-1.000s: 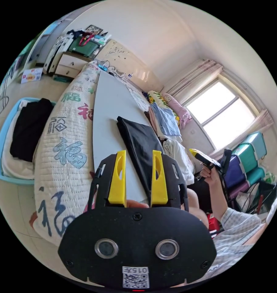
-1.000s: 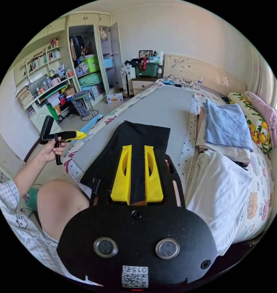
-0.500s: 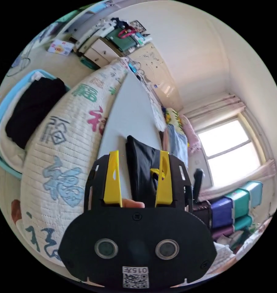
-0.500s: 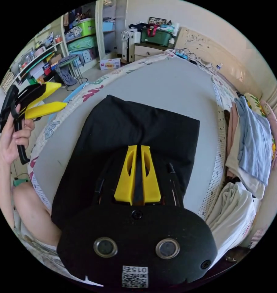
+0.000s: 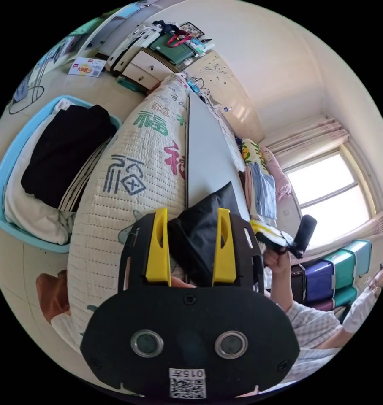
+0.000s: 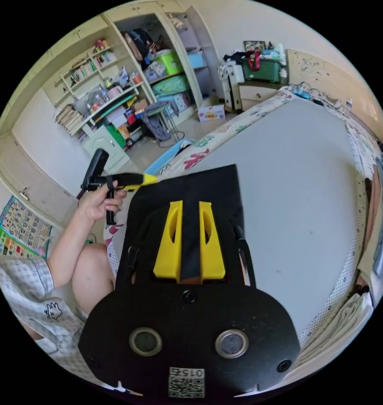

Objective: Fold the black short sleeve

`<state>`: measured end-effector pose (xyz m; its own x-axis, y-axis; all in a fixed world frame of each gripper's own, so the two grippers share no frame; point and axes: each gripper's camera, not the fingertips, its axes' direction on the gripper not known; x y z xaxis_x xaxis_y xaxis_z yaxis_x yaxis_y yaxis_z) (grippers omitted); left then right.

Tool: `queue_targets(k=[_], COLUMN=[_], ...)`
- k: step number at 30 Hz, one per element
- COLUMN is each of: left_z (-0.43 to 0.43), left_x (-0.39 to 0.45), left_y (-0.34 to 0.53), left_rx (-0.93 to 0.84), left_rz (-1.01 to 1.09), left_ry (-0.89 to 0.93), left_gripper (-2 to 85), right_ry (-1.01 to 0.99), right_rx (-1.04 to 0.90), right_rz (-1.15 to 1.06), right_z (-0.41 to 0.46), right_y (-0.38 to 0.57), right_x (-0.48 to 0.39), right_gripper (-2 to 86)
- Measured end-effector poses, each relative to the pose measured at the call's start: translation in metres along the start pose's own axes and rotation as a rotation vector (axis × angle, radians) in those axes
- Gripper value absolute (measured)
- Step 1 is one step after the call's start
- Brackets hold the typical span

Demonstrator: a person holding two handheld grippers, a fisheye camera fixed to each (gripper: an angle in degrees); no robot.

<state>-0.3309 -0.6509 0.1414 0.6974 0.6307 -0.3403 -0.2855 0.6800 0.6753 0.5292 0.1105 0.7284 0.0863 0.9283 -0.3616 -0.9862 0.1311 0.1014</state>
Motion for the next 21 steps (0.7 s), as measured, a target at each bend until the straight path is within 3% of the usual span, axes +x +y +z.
queue_targets(k=[3,5,11,16,21], left_z=[-0.001,0.006,0.026,0.041,0.027], left_x=[-0.014,-0.026,-0.019,-0.008,0.037], left_y=[0.002,0.002,0.008,0.014,0.027], left_rx=[-0.026,-0.02,-0.087,-0.127,-0.034], left_rz=[0.027,0.002,0.054,0.071,0.165], left_ry=[0.056,0.161,0.201,0.186,0.193], left_gripper=[14.3,14.5,11.2,5.5,2.3], right_ry=[0.061,0.051,0.05,-0.083,-0.174], right_rx=[0.148,0.088,-0.06,-0.171,-0.029], right_rz=[0.076,0.124,0.139,0.179,0.194], right_z=[-0.012,0.022,0.115,0.171,0.132], right_y=[0.013,0.007,-0.024,-0.013,0.037], right_x=[0.044,0.076,0.103,0.119,0.115], right_gripper=[7.9,10.3,13.6,8.1,1.9])
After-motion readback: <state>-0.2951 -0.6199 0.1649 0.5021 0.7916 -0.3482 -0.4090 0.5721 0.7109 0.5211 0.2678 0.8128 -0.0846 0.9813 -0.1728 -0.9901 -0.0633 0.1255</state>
